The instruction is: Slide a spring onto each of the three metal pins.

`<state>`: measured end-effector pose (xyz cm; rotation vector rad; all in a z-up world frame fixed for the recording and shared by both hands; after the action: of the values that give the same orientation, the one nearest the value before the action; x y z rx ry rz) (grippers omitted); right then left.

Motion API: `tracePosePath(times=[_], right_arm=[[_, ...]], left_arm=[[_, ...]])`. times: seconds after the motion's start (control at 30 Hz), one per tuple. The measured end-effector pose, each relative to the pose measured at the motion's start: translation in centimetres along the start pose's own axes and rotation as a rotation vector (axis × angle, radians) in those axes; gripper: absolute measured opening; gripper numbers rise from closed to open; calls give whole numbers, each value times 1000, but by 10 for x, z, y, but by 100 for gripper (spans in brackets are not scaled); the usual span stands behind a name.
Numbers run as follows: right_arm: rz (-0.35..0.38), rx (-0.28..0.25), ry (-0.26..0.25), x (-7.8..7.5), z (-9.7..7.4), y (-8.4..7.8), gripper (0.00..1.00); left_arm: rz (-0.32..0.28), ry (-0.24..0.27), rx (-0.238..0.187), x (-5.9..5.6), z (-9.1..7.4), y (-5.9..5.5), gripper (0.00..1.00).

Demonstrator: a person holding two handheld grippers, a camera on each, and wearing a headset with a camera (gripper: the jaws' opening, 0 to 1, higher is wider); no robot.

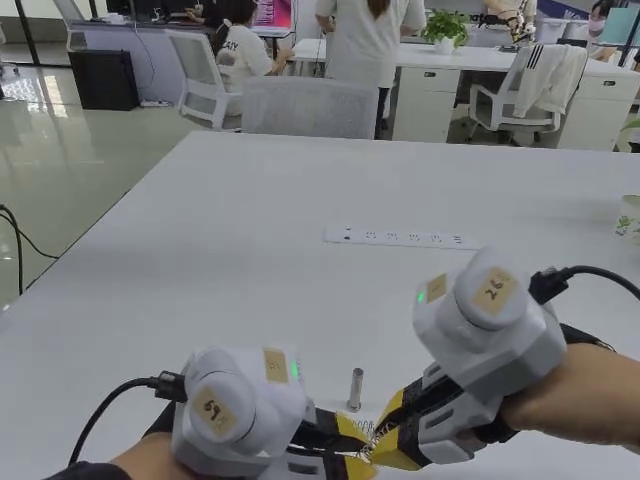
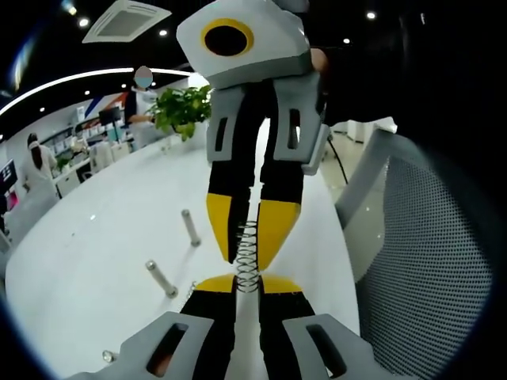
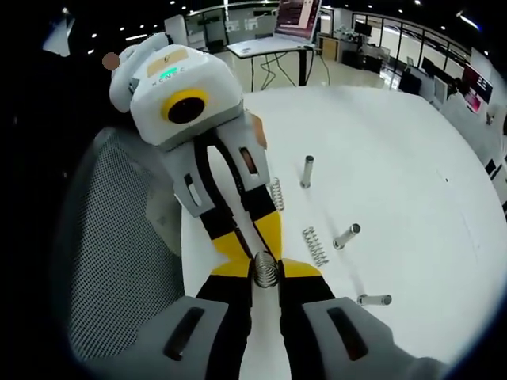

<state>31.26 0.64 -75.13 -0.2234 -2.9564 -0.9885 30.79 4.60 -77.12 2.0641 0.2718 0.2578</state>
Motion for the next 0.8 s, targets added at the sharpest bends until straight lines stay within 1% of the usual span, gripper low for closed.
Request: tracePosePath(times=[0.07,0.1,0.23,0.37,0.43,0.53,0.7,0.8], right_arm=[[1,1,1,0,0,-1,9],[3,-2,3,0,0,0,9],[22,-11,11,0,-1,0,9],[18,2,16,2,0,-1,8],[16,6,15,2,0,-1,8],[15,5,10,1,-2,0,8],[15,7,-2,-2,-4,0,8],[16,17,-8,-4,-6,-1,8]], left_arm=[[-5,4,-16,0,0,3,2],[-3,6,-10,0,0,2,2],[-9,5,-22,1,0,2,2],[-6,1,-19,-1,1,1,2],[-11,0,-19,-1,2,1,3],[-38,5,-25,1,1,2,3],[-63,9,-22,2,1,0,9],[-86,6,-23,1,0,-1,14]])
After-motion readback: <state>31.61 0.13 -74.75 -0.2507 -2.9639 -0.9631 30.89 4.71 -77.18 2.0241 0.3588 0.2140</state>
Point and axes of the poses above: the centre of the closed fingertips' face, and the gripper's own axes: z roughly forward along the fingers, x roughly to its left, y roughly out of its top, the point moved 4 cm from there along -z, roughly backward along the fingers, and after that the axes turned 1 degree about -z, right-handed, at the moved point
